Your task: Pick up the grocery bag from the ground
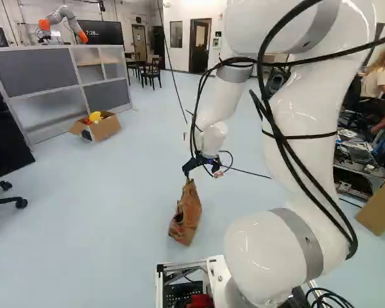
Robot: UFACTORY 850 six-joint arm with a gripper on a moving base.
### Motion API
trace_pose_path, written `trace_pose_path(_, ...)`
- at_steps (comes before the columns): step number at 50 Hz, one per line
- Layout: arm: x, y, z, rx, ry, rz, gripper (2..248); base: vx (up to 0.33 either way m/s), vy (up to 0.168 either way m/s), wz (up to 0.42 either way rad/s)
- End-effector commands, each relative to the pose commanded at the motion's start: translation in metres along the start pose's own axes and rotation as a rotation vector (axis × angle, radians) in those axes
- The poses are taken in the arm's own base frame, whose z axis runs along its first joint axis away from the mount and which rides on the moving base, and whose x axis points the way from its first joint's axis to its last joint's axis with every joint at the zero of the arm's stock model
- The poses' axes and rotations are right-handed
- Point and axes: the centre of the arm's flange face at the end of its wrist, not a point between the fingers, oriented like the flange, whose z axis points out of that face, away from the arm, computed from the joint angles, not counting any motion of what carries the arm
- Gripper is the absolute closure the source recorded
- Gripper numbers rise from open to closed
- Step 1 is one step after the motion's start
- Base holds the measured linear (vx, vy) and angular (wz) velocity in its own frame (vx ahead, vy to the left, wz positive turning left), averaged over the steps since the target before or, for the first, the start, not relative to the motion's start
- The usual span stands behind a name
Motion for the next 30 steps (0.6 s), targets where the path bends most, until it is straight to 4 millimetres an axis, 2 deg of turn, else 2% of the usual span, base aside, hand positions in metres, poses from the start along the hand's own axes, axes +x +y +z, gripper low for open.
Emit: trace_pose_path(30, 0.029, -0.023, 0.058, 0.01, -0.157, 0.009, 3, 0.0, 0.0, 0.0)
